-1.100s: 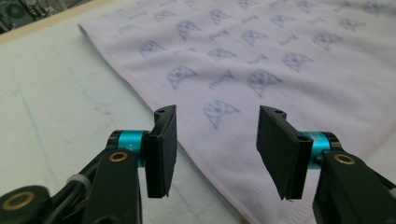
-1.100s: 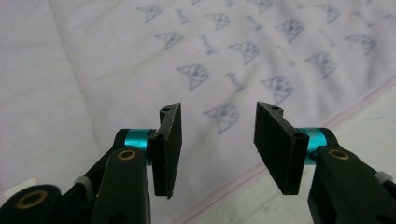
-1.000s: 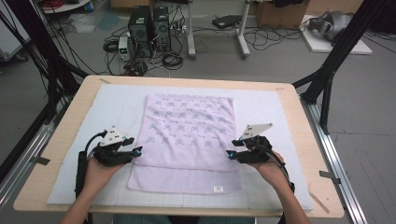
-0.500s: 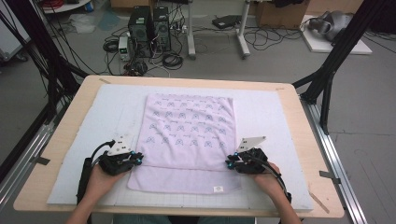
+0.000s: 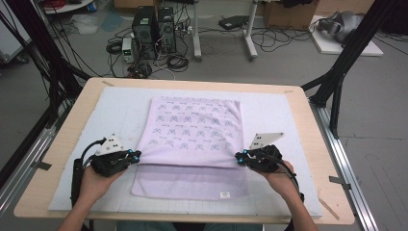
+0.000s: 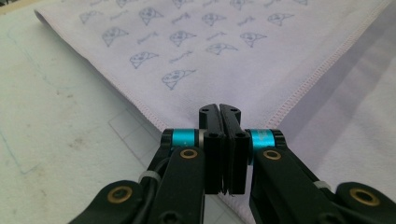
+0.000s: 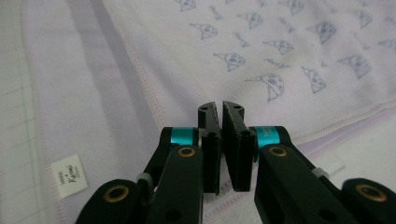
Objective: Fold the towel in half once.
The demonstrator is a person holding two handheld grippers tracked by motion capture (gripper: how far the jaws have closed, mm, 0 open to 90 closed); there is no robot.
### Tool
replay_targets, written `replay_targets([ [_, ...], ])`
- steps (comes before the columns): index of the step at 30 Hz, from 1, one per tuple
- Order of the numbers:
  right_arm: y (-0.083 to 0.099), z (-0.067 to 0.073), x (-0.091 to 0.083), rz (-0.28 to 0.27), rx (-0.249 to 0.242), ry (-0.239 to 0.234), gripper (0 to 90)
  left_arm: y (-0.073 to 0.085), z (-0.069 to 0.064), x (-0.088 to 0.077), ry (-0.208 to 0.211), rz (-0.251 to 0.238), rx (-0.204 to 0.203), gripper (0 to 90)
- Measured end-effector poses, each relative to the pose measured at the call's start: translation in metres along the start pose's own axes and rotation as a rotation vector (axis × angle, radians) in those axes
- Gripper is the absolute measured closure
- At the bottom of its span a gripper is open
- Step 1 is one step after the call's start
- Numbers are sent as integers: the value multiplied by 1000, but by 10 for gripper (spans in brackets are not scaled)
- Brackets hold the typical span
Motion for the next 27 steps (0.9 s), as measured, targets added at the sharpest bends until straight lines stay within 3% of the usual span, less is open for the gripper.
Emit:
replay_targets([
  [7, -12, 16, -26, -34, -40, -10, 857, 3, -15, -21, 12, -8, 11, 877],
  [12, 1, 36, -35, -13, -62, -43, 857, 18, -35, -29, 55, 11, 19, 875],
  [14, 13, 41, -32, -1, -45, -74, 838, 27, -42, -26, 71, 35, 23, 827],
  [16, 25, 42, -24, 31, -25, -88, 720, 35, -44, -22, 75, 51, 14, 683],
  [18, 35, 43, -17, 41, -9, -97, 696, 40, -44, -18, 71, 64, 10, 655],
  [24, 46, 49, 2, 80, -31, -115, 620, 48, -47, -4, 94, 126, 60, 705],
  [27, 51, 50, 9, 97, -34, -118, 703, 52, -51, -1, 99, 122, 70, 813],
])
Point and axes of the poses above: each handheld gripper's, and its own axes: x roughly forward along the jaws, y roughly out of its underside, z roughly to its left, the point moved 3 cm from there along x, roughly forward along the jaws, and after that the axes turned 1 degree about x, right-handed, at the moved point
